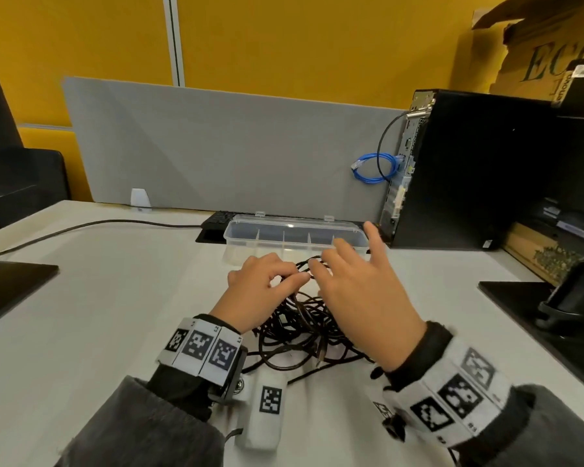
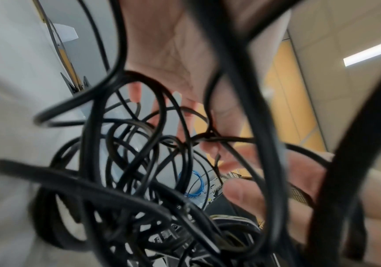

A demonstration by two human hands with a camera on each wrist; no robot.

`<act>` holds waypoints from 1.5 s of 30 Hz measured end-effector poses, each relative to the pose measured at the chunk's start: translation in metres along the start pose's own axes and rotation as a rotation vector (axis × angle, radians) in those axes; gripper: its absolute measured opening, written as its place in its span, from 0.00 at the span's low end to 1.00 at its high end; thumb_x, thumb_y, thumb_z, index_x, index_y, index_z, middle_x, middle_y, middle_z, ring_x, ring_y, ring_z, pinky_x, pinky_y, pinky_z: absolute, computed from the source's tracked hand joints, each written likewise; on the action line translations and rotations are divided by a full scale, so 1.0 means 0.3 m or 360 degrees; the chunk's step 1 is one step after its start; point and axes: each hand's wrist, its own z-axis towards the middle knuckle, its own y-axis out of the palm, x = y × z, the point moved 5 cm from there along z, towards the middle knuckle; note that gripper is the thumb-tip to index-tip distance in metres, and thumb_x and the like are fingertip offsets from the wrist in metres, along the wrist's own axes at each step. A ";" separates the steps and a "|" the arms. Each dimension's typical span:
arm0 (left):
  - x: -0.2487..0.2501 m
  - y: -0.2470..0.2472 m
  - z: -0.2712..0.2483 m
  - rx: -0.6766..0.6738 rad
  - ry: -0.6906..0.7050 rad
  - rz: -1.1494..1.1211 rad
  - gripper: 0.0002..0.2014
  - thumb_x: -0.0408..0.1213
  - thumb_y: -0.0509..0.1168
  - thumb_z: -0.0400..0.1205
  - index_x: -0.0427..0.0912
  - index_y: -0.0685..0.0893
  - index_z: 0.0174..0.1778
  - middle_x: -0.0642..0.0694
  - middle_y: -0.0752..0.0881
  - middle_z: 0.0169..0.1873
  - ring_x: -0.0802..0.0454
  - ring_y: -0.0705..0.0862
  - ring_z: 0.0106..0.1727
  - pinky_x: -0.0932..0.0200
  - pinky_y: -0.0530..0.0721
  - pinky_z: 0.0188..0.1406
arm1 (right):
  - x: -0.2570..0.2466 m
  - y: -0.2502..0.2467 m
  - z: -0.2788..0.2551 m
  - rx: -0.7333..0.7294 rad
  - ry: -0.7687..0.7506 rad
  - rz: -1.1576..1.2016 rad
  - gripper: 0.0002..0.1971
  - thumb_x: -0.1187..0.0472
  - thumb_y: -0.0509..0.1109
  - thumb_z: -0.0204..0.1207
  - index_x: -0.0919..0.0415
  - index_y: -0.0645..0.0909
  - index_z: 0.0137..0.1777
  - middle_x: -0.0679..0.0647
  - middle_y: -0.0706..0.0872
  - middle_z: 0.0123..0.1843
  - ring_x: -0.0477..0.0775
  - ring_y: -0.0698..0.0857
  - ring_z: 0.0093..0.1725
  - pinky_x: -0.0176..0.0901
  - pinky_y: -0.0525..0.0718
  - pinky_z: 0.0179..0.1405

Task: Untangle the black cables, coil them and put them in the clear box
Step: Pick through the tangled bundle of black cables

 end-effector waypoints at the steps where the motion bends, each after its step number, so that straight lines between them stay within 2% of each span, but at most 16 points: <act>1: 0.002 -0.001 -0.001 0.0024 0.0004 -0.0015 0.17 0.62 0.56 0.77 0.60 0.76 0.26 0.55 0.79 0.39 0.55 0.73 0.51 0.50 0.66 0.57 | -0.006 0.003 0.004 0.0012 -0.0021 -0.0020 0.12 0.60 0.68 0.67 0.57 0.86 0.49 0.55 0.86 0.45 0.59 0.85 0.54 0.72 0.69 0.69; 5: 0.002 0.005 0.000 0.0022 0.0051 -0.0198 0.18 0.68 0.56 0.67 0.60 0.82 0.29 0.62 0.79 0.41 0.66 0.73 0.54 0.53 0.67 0.61 | 0.030 0.037 0.034 -0.0108 -0.0290 0.0271 0.07 0.63 0.74 0.69 0.56 0.82 0.46 0.53 0.84 0.40 0.58 0.85 0.43 0.59 0.83 0.52; 7: 0.000 0.016 -0.002 -0.0118 0.0012 -0.0278 0.11 0.62 0.67 0.69 0.60 0.81 0.28 0.62 0.78 0.45 0.64 0.76 0.56 0.56 0.69 0.63 | 0.066 0.042 0.039 -0.0285 -0.0252 0.0621 0.05 0.58 0.71 0.76 0.58 0.84 0.47 0.53 0.84 0.40 0.56 0.85 0.42 0.50 0.83 0.41; 9: -0.005 0.034 -0.008 -0.0310 -0.0045 -0.0288 0.08 0.50 0.73 0.72 0.57 0.81 0.30 0.57 0.77 0.50 0.63 0.76 0.58 0.63 0.68 0.61 | 0.117 0.039 0.030 -0.0224 -0.0044 0.1002 0.09 0.57 0.65 0.80 0.60 0.85 0.48 0.52 0.86 0.42 0.53 0.84 0.43 0.46 0.81 0.43; 11: -0.018 0.043 -0.010 -0.0385 -0.0071 -0.0221 0.07 0.45 0.71 0.74 0.56 0.81 0.33 0.55 0.78 0.52 0.61 0.76 0.59 0.65 0.69 0.59 | 0.196 0.020 0.012 0.0190 0.0285 0.1314 0.09 0.59 0.64 0.81 0.59 0.83 0.43 0.50 0.85 0.37 0.50 0.84 0.39 0.41 0.81 0.43; 15: -0.049 0.030 -0.007 -0.0312 -0.0167 -0.0198 0.09 0.46 0.64 0.80 0.48 0.84 0.39 0.58 0.83 0.40 0.59 0.80 0.44 0.65 0.73 0.44 | 0.439 0.059 -0.103 0.1031 0.1461 0.2115 0.12 0.60 0.56 0.83 0.52 0.75 0.38 0.46 0.74 0.25 0.45 0.76 0.26 0.44 0.85 0.33; 17: -0.054 0.017 -0.005 -0.0227 -0.0176 -0.0199 0.14 0.48 0.61 0.82 0.45 0.84 0.38 0.58 0.83 0.35 0.64 0.79 0.39 0.66 0.71 0.40 | 0.489 0.104 -0.149 0.0938 0.1775 0.2064 0.10 0.60 0.55 0.81 0.52 0.75 0.41 0.46 0.72 0.30 0.44 0.72 0.28 0.41 0.77 0.32; 20: -0.054 0.016 0.000 -0.0167 -0.0176 -0.0184 0.16 0.48 0.59 0.83 0.45 0.83 0.34 0.56 0.84 0.34 0.60 0.81 0.42 0.64 0.75 0.44 | 0.450 0.219 -0.142 0.0144 0.1707 0.1577 0.12 0.60 0.55 0.84 0.55 0.76 0.62 0.55 0.78 0.52 0.52 0.77 0.50 0.46 0.77 0.48; 22: -0.052 0.021 0.001 -0.0162 -0.0179 -0.0175 0.16 0.49 0.59 0.83 0.47 0.83 0.34 0.57 0.83 0.33 0.58 0.81 0.43 0.63 0.76 0.45 | 0.408 0.234 -0.132 -0.0157 0.1563 0.1111 0.21 0.60 0.59 0.82 0.54 0.66 0.76 0.60 0.69 0.71 0.59 0.69 0.69 0.55 0.70 0.66; 26: -0.026 0.031 0.000 -0.0211 -0.0109 -0.0157 0.15 0.50 0.58 0.83 0.52 0.81 0.33 0.57 0.81 0.34 0.64 0.77 0.39 0.65 0.72 0.43 | 0.308 0.098 -0.056 0.0170 0.0852 0.1005 0.31 0.66 0.62 0.77 0.48 0.60 0.79 0.49 0.64 0.78 0.50 0.57 0.80 0.57 0.55 0.77; 28: -0.025 0.042 0.005 -0.0238 -0.0083 -0.0147 0.15 0.56 0.58 0.81 0.56 0.81 0.33 0.57 0.82 0.38 0.63 0.78 0.43 0.59 0.73 0.51 | 0.213 0.073 -0.025 0.0045 0.0425 0.1237 0.29 0.63 0.58 0.78 0.41 0.62 0.77 0.42 0.65 0.78 0.43 0.55 0.80 0.51 0.50 0.78; 31: -0.029 0.056 0.012 -0.0243 -0.0030 -0.0044 0.19 0.69 0.53 0.71 0.62 0.82 0.36 0.61 0.81 0.41 0.57 0.78 0.54 0.39 0.70 0.66 | 0.123 0.105 -0.024 -0.0250 0.0088 0.1352 0.19 0.54 0.59 0.82 0.39 0.71 0.72 0.39 0.75 0.69 0.37 0.65 0.73 0.42 0.60 0.74; 34: -0.021 0.067 0.015 -0.0264 -0.0019 -0.0024 0.20 0.71 0.53 0.69 0.63 0.82 0.35 0.62 0.80 0.41 0.56 0.76 0.55 0.40 0.68 0.68 | 0.152 0.133 -0.039 -0.0294 0.0210 0.1358 0.10 0.52 0.66 0.79 0.45 0.84 0.57 0.43 0.80 0.52 0.42 0.76 0.56 0.34 0.70 0.56; 40: 0.023 0.084 -0.003 -0.0432 -0.0090 -0.0216 0.08 0.52 0.69 0.75 0.53 0.85 0.43 0.59 0.79 0.48 0.67 0.77 0.53 0.73 0.70 0.51 | 0.241 0.140 -0.077 0.0018 0.0580 0.1647 0.06 0.58 0.67 0.79 0.49 0.84 0.43 0.39 0.83 0.39 0.35 0.81 0.40 0.23 0.76 0.41; 42: 0.031 0.089 -0.005 -0.0481 -0.0100 -0.0278 0.07 0.47 0.68 0.77 0.49 0.84 0.45 0.60 0.80 0.46 0.68 0.77 0.47 0.75 0.72 0.49 | 0.247 0.154 -0.083 0.0066 0.0763 0.1806 0.06 0.59 0.66 0.79 0.51 0.83 0.43 0.43 0.82 0.35 0.41 0.83 0.36 0.30 0.83 0.35; 45: 0.027 0.089 -0.003 -0.0493 -0.0144 -0.0425 0.05 0.43 0.66 0.80 0.48 0.83 0.48 0.58 0.81 0.42 0.64 0.77 0.40 0.64 0.74 0.50 | 0.250 0.175 -0.089 0.0152 0.1032 0.2097 0.06 0.60 0.65 0.80 0.53 0.82 0.43 0.51 0.83 0.38 0.52 0.85 0.38 0.41 0.86 0.28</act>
